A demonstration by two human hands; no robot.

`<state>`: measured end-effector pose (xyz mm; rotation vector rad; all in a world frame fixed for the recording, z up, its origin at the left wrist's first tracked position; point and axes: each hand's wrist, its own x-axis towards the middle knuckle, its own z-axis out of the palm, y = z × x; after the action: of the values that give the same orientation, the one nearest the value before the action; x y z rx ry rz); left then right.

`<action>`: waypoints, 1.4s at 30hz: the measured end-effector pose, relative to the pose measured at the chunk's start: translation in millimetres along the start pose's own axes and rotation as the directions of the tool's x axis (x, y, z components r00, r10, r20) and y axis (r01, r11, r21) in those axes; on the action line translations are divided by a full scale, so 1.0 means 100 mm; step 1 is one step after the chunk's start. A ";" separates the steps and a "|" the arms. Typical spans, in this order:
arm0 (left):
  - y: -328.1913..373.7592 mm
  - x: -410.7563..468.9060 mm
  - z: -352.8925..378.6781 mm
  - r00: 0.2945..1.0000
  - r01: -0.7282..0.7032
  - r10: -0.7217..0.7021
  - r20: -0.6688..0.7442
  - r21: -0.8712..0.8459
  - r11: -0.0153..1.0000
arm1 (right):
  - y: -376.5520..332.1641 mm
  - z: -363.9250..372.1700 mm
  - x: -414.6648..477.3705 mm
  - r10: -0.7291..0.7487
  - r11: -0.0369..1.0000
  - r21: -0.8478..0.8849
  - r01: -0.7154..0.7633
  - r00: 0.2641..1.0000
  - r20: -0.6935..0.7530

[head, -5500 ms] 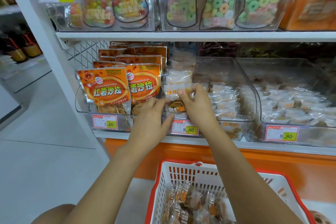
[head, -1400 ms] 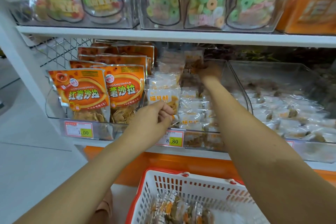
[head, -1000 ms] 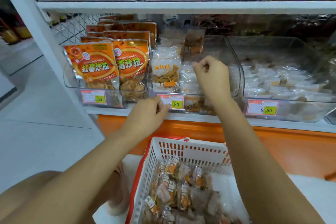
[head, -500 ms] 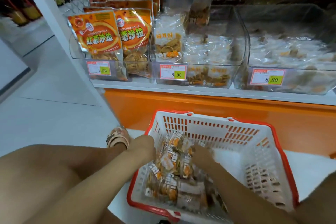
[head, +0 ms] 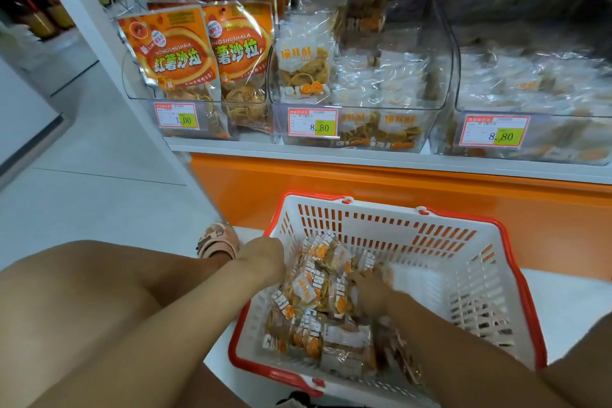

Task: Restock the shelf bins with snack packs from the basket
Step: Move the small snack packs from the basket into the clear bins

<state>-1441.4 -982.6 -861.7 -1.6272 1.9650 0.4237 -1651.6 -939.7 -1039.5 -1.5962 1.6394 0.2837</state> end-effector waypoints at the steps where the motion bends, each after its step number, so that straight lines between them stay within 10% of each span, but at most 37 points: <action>1: 0.00 0.01 -0.01 1.000 -0.002 0.002 -0.002 0.006 1.000 | 0.03 -0.04 0.03 -0.002 1.000 0.025 0.001 1.000 0.028; 8: 0.07 0.09 -0.08 0.998 0.040 -0.040 0.048 0.012 0.999 | 0.02 -0.35 -0.01 -0.106 0.981 -0.160 0.111 0.994 0.040; 18: 0.29 -0.10 -0.84 0.977 -0.215 0.215 0.000 0.002 0.977 | -0.46 -1.42 -0.96 -0.300 0.851 0.342 0.399 0.903 -0.308; 26: 0.53 -0.38 -1.34 0.817 -0.563 0.553 -0.161 -0.428 0.707 | -0.42 -1.77 -1.79 -0.168 0.370 0.655 0.659 0.741 -0.650; 32: 0.70 -0.42 -1.53 0.759 -0.577 0.636 -0.141 -0.598 0.556 | -0.30 -1.82 -1.90 -0.031 -0.002 0.886 0.464 0.885 -0.464; 36: 0.69 -0.40 -1.72 0.784 -0.546 0.566 -0.256 -0.718 0.432 | -0.30 -1.86 -1.94 -0.126 -0.193 0.860 0.473 0.857 -0.500; 42: 0.62 -0.44 -1.98 0.781 -0.571 0.468 -0.413 -0.776 0.268 | -0.62 -1.99 -1.96 0.005 0.015 0.798 0.602 0.799 -0.602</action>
<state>-1537.8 -1045.5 -683.2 -1.3861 2.5335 1.9791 -1696.7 -938.7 -757.3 -0.7642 1.0935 -1.3855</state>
